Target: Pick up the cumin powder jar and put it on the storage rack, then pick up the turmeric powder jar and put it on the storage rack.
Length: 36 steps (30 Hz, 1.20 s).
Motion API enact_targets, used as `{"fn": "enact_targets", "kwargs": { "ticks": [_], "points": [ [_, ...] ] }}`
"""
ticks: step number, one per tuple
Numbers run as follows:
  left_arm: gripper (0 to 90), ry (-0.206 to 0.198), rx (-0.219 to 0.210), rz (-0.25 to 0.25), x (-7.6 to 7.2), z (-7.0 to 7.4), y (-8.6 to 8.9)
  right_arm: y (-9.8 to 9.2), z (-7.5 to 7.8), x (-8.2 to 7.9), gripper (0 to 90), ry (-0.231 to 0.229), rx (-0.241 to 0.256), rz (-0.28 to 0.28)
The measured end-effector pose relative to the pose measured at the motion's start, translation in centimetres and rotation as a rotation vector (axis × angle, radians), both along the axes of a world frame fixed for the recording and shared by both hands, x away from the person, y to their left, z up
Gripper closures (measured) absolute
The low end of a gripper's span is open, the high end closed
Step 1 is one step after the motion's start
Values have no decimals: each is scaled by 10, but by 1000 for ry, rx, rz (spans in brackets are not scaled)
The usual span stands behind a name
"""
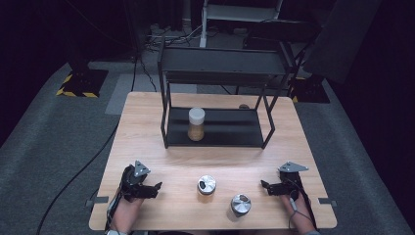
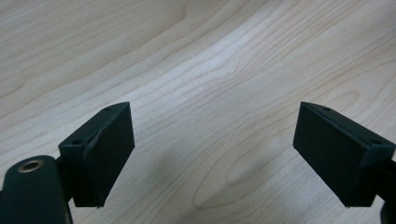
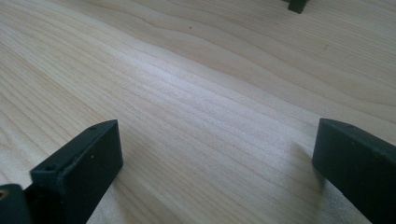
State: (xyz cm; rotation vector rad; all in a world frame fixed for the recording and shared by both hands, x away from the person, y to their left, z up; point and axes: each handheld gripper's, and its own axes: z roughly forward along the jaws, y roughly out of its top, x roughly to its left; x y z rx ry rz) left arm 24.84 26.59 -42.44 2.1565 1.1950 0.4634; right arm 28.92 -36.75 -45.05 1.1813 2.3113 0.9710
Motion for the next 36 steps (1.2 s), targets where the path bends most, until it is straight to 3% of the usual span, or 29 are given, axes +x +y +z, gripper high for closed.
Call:
{"fn": "enact_targets", "kwargs": {
  "ticks": [8, 13, 36],
  "points": [
    [114, -17, 15, 14, -8, -16, 0, 0, 0, 0, 11, 0, 0, 0],
    [73, -30, -44, 48, -13, -27, 9, 0, 0, 0, 10, 0, 0, 0],
    [47, -28, -43, 41, -13, -27, 9, -2, 1, 4, 1, 7, 1, 19]
  ]
}}
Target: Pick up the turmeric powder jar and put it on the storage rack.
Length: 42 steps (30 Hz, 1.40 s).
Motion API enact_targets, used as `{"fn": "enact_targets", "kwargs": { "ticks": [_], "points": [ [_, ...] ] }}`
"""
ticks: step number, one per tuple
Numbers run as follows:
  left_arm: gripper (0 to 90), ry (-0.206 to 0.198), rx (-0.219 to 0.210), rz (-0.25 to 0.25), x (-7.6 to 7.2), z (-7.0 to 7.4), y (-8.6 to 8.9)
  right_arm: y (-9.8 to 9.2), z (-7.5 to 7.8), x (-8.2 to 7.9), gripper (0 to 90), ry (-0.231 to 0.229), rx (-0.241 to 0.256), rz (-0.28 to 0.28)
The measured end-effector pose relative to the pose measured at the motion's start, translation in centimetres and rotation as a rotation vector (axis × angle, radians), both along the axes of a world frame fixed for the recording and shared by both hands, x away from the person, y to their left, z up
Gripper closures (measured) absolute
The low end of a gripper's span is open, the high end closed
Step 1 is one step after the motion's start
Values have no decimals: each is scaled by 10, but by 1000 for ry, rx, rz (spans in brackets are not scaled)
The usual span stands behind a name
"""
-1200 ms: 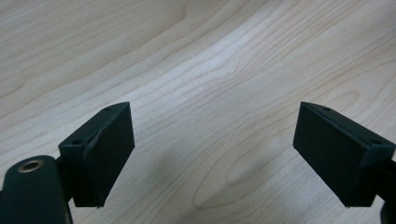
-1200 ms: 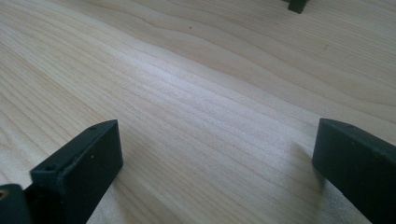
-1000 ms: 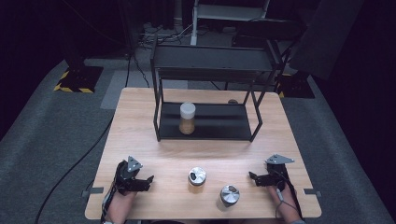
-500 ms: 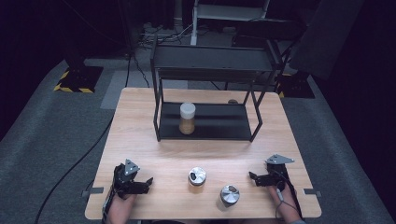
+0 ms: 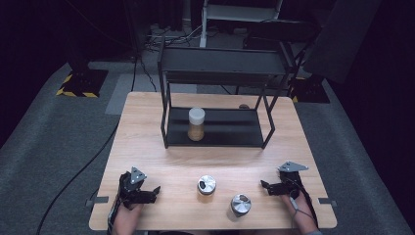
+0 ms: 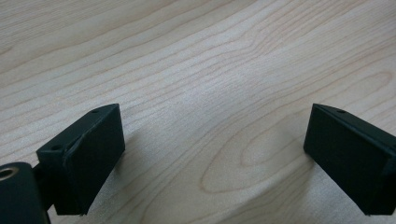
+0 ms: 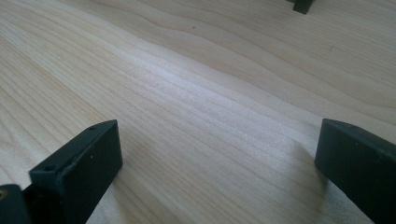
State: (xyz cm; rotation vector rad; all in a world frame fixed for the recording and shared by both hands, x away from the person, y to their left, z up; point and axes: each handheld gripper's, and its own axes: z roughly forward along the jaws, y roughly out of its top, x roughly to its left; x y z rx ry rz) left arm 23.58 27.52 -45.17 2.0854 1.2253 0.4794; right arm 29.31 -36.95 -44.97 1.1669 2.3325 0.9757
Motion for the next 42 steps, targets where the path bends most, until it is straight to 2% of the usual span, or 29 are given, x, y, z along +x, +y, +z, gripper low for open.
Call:
{"fn": "enact_targets", "kwargs": {
  "ticks": [4, 6, 11, 24, 34, 38, 42],
  "points": [
    [47, 0, 0, 0, 0, 0, 0, 2, 6, 3, 23, 27, -13, 8],
    [45, 2, 0, 2, 0, 0, 0, 0, 9, 4, 28, 37, 4, 18],
    [44, 2, 1, 1, 0, 0, 0, 2, 18, -2, 28, 6, 21, 31],
    [40, 3, 2, -2, 1, 0, 0, 10, 63, -19, 33, -54, 59, 72],
    [37, 4, 2, -6, 1, 1, 0, 30, 92, -25, 41, -58, 80, 111],
    [34, 6, 3, -11, 2, 1, 1, 40, 99, -28, 40, -71, 87, 119],
    [32, 6, 4, -11, 2, 1, 1, 49, 103, -28, 40, -65, 98, 126]
  ]
}}
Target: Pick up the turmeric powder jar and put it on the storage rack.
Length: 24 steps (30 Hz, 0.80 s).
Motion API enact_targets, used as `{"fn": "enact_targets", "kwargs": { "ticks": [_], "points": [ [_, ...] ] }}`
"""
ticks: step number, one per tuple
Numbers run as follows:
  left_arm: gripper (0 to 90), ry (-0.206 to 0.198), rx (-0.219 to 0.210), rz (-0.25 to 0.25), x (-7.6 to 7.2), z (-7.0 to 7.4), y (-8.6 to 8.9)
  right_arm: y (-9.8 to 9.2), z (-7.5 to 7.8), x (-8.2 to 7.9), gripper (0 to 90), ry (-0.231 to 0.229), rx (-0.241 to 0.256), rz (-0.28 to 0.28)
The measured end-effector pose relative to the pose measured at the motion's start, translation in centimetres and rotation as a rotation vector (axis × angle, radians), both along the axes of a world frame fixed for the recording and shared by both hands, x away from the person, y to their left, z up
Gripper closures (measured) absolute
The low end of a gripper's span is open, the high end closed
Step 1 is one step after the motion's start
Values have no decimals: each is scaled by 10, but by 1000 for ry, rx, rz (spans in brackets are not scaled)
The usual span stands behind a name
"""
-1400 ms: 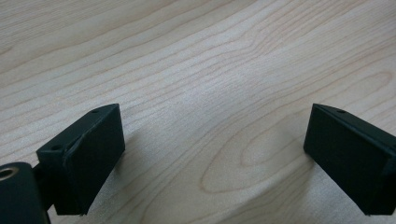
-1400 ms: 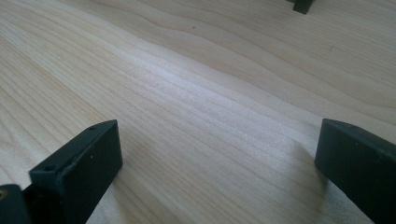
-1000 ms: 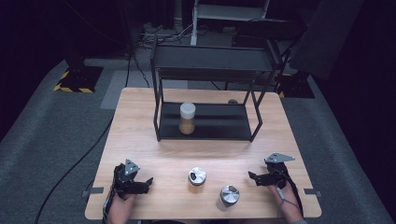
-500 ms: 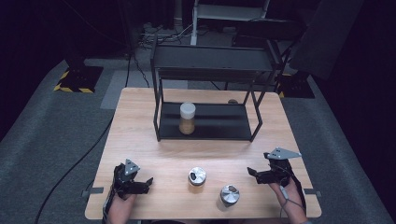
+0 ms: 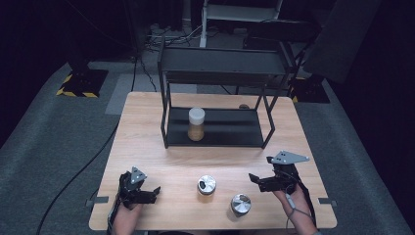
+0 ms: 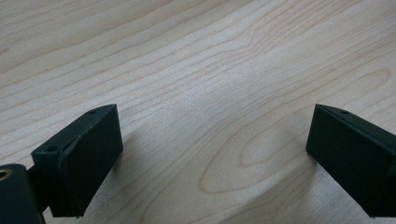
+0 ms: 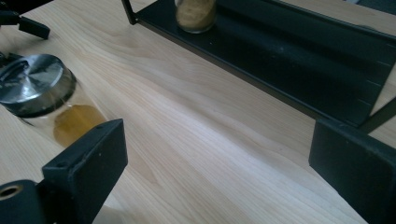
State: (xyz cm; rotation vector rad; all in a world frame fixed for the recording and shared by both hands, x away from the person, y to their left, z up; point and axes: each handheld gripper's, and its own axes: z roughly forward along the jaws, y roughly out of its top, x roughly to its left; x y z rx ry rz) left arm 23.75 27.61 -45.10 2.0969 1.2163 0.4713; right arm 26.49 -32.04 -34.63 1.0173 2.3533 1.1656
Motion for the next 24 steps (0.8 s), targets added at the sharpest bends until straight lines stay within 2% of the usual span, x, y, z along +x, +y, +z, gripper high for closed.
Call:
{"fn": "enact_targets", "kwargs": {
  "ticks": [7, 24],
  "points": [
    [31, 0, 0, 0, 0, 0, 0, 16, 9, -1, 40, 0, 11, 29],
    [31, 1, 0, -1, 0, 0, 0, 58, 25, -4, 41, -13, 1, 113]
  ]
}}
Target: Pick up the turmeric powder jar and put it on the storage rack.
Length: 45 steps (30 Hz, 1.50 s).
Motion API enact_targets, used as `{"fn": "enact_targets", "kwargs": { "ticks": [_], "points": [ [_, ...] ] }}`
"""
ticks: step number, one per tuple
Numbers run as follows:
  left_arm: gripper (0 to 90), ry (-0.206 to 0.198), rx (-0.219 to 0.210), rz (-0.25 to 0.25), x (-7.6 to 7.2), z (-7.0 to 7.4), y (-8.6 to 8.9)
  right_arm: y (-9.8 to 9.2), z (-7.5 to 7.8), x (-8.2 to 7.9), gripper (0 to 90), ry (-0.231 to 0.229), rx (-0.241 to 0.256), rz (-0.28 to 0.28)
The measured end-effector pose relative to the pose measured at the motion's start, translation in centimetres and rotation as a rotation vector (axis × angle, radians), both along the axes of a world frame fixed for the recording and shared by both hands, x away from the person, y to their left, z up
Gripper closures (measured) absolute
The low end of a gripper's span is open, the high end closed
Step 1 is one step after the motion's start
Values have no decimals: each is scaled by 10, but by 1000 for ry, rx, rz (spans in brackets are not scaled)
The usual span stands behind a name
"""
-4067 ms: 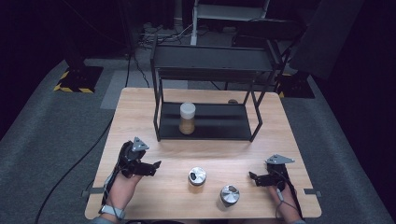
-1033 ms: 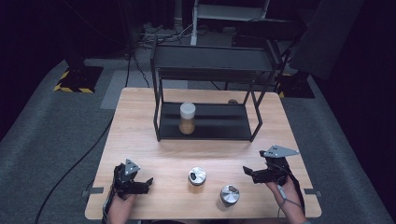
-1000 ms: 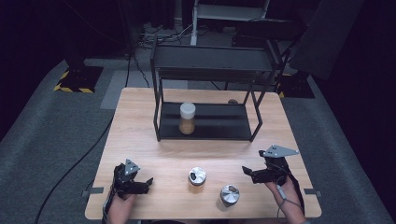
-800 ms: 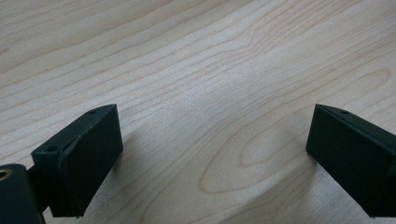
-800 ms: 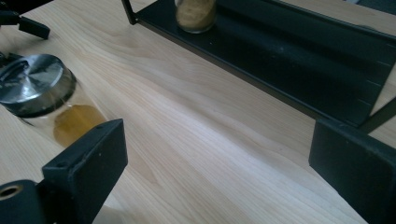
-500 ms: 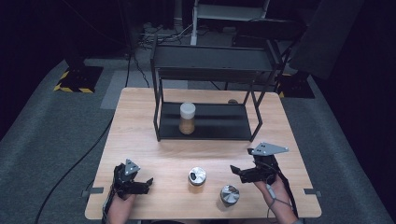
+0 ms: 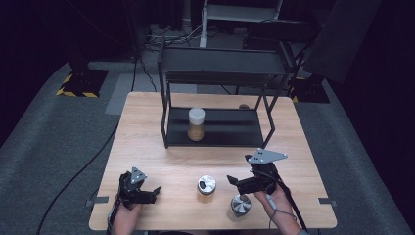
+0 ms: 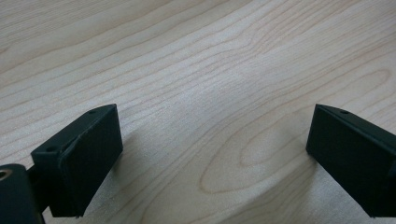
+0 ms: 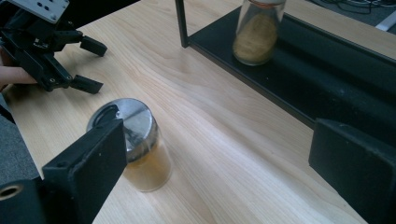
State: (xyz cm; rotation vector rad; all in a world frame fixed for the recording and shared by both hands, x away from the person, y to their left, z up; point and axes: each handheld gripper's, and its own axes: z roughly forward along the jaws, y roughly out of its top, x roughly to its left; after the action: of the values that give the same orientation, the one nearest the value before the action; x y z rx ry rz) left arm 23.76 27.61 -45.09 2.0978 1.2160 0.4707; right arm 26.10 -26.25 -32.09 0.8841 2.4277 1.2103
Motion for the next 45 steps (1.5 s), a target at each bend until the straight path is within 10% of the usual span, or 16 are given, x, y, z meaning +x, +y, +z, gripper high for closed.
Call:
{"fn": "enact_targets", "kwargs": {
  "ticks": [21, 45],
  "points": [
    [31, 1, 1, -6, 1, 0, 1, 50, -2, 1, 63, 53, -3, 69],
    [29, 1, 2, -15, 2, 0, 2, 97, -10, 8, 82, 111, -137, 59]
  ]
}}
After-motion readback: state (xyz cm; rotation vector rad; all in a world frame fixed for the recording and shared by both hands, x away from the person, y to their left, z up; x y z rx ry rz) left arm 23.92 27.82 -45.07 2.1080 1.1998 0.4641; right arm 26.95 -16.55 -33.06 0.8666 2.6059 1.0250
